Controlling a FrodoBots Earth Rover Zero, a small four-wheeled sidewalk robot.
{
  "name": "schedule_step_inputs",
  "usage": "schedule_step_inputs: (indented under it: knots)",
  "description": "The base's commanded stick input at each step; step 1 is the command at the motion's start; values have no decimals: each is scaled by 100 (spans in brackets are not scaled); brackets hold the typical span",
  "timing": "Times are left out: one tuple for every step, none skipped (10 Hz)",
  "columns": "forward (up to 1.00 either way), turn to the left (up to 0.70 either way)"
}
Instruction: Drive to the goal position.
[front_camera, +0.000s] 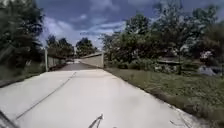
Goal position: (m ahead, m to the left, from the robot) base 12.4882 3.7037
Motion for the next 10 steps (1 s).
schedule_step_inputs:
  knots:
    - [85,0]
    - [85,0]
    - [85,0]
    - [85,0]
    - [85,0]
    - [85,0]
    - [85,21]
    - [85,28]
    - [85,34]
    - [85,17]
